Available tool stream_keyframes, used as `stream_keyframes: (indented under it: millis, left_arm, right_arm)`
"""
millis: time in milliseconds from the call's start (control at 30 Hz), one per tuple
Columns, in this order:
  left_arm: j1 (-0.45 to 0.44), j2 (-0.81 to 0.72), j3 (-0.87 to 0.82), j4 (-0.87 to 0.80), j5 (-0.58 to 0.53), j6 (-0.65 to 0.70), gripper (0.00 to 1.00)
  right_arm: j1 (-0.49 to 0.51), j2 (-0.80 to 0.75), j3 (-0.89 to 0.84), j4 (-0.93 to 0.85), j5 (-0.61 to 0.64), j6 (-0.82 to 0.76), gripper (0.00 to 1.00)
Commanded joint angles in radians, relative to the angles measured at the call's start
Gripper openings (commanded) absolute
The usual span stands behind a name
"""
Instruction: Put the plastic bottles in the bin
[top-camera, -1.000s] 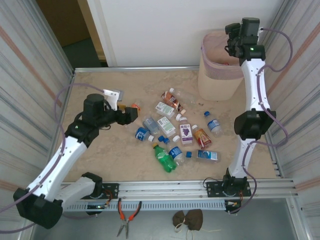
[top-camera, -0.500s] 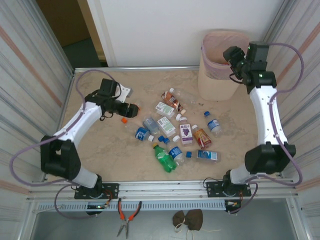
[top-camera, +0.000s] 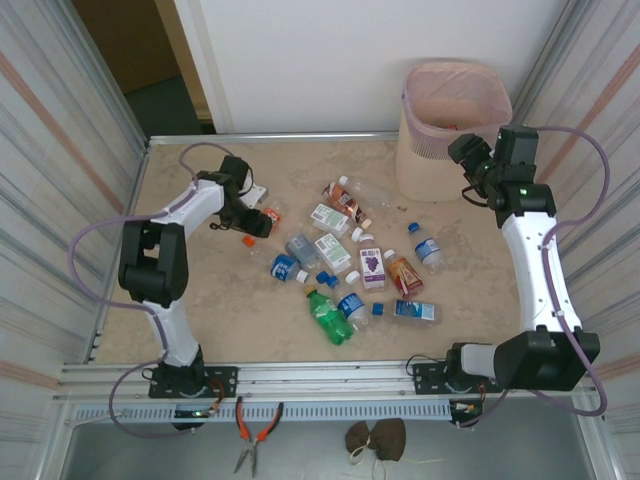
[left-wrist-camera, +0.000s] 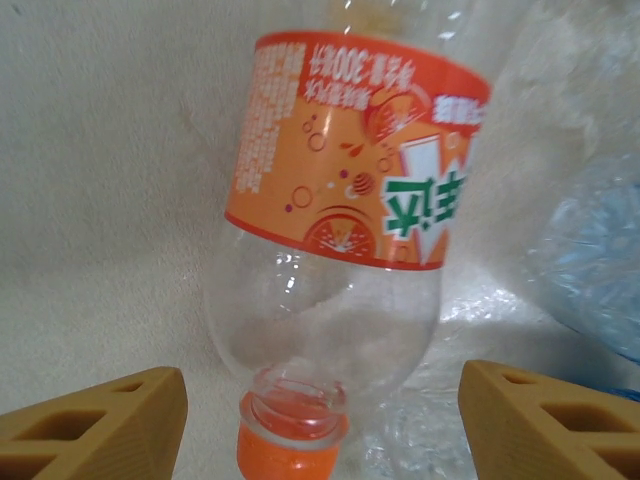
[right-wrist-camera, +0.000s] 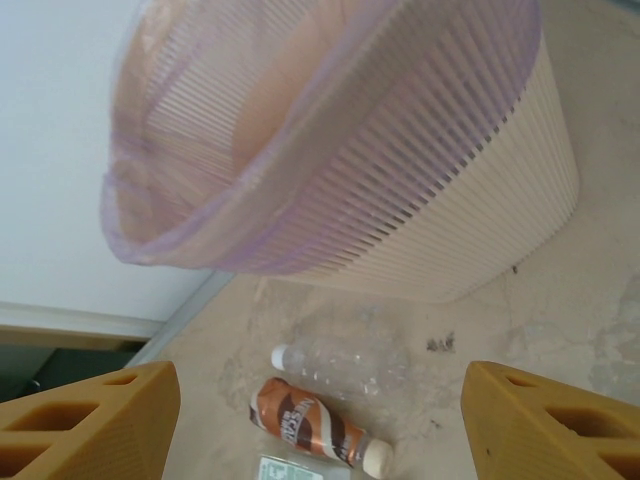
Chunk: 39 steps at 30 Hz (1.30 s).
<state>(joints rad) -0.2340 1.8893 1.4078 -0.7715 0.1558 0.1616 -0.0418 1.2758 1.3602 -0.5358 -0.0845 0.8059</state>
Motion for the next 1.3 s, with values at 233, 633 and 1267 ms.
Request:
stream_keyframes:
  millis: [233, 633, 1267]
  left_arm:
    - [0.033, 0.094, 0.075, -0.043, 0.056, -0.001, 0.68]
    - [0.036, 0.144, 0.122, -0.047, 0.091, -0.027, 0.66]
    - [0.036, 0.097, 0.04, -0.075, 0.081, -0.049, 0.62]
  right_arm:
    - [-0.003, -0.021, -0.042, 0.008, -0.029, -0.005, 0.72]
    - [0.006, -0.01, -0.049, 0.014, -0.021, 0.001, 0.71]
    - [0.025, 0.008, -0.036, 0.016, -0.031, 0.008, 0.71]
